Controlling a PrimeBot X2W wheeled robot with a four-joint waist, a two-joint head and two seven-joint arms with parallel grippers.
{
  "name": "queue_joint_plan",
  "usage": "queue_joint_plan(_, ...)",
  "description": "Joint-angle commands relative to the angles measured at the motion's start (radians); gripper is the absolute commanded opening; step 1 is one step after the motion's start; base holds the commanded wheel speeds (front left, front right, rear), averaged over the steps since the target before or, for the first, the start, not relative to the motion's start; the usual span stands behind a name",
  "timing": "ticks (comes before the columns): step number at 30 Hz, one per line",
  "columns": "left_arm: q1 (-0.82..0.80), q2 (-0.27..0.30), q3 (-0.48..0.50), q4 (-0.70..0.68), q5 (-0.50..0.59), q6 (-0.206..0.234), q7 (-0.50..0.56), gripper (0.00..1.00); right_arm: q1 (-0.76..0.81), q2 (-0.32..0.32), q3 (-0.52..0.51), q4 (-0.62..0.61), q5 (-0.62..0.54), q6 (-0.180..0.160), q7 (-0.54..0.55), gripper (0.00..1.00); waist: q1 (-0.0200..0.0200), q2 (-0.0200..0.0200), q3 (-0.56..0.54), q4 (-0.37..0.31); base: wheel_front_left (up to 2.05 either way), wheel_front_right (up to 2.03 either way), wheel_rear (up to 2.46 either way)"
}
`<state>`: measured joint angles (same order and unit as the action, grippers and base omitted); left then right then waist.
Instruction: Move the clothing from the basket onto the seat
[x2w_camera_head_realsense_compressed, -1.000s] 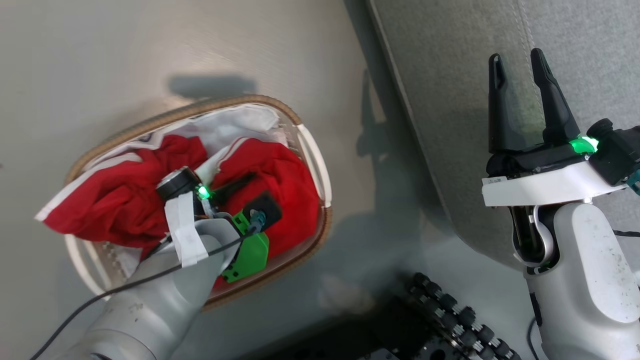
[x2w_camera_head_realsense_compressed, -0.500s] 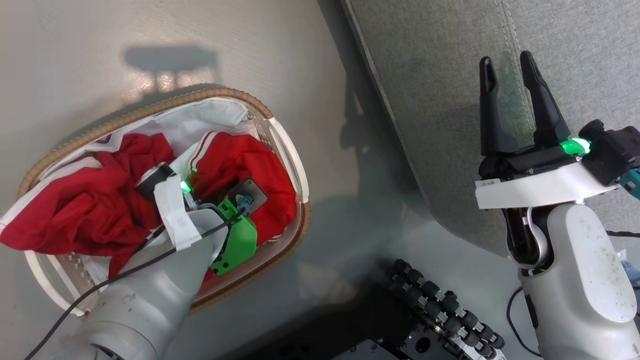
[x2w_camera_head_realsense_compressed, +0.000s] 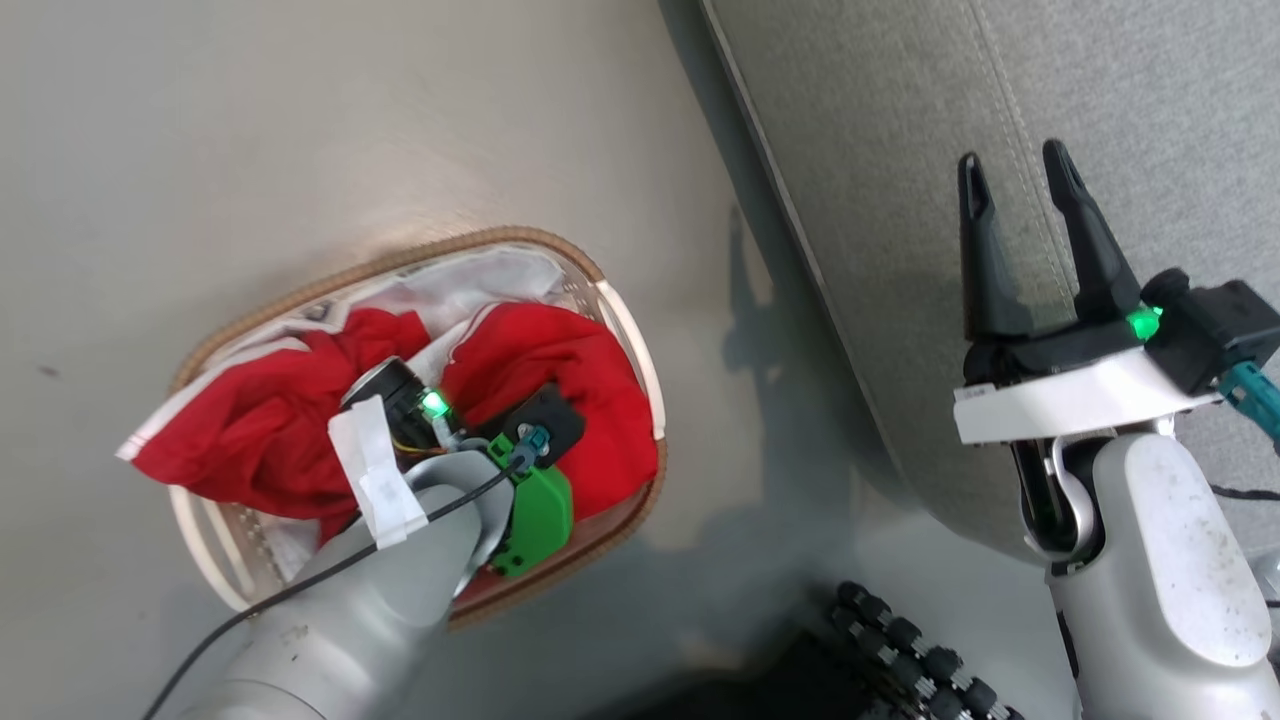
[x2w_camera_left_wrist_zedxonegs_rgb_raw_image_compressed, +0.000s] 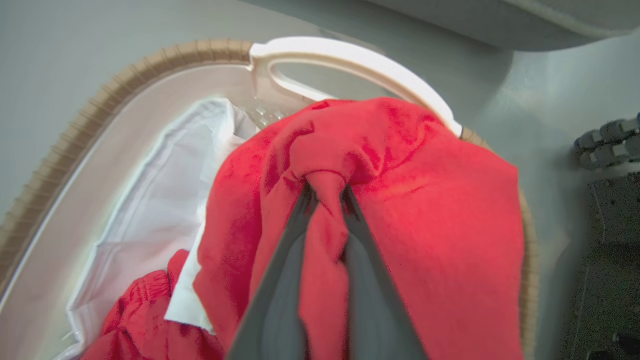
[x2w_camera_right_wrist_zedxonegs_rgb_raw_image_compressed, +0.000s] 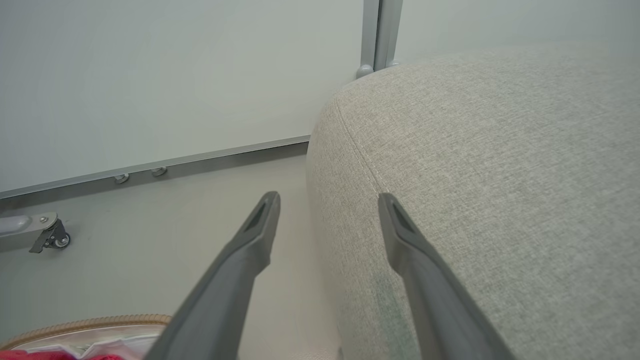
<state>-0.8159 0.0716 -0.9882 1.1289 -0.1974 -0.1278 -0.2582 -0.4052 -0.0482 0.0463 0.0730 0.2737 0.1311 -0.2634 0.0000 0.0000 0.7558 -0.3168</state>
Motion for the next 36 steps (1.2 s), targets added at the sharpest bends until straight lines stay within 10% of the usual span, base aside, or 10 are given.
queue_joint_plan(1, 0.024, -0.006, 0.017, -0.032, -0.026, 0.002, -0.009, 0.0, 0.02, -0.004, -0.005, 0.006, -0.009, -0.001, -0.002, 1.0, 0.0, 0.0, -0.107, 0.077, 0.0, 0.0, 0.0)
queue_joint_plan(18, 0.088, 0.115, 0.059, -0.454, -0.036, -0.003, -0.007, 0.0, 0.204, -0.004, -0.03, 0.052, -0.122, -0.001, -0.002, 1.0, 0.0, 0.0, -0.474, 0.226, 0.0, 0.0, 0.0)
queue_joint_plan(36, -0.271, 0.227, -0.075, -0.566, -0.152, -0.002, 0.033, 0.0, 0.261, -0.004, 0.036, 0.072, -0.166, -0.001, -0.002, 1.0, 0.0, 0.0, -0.672, 0.237, 0.0, 0.0, 0.0)
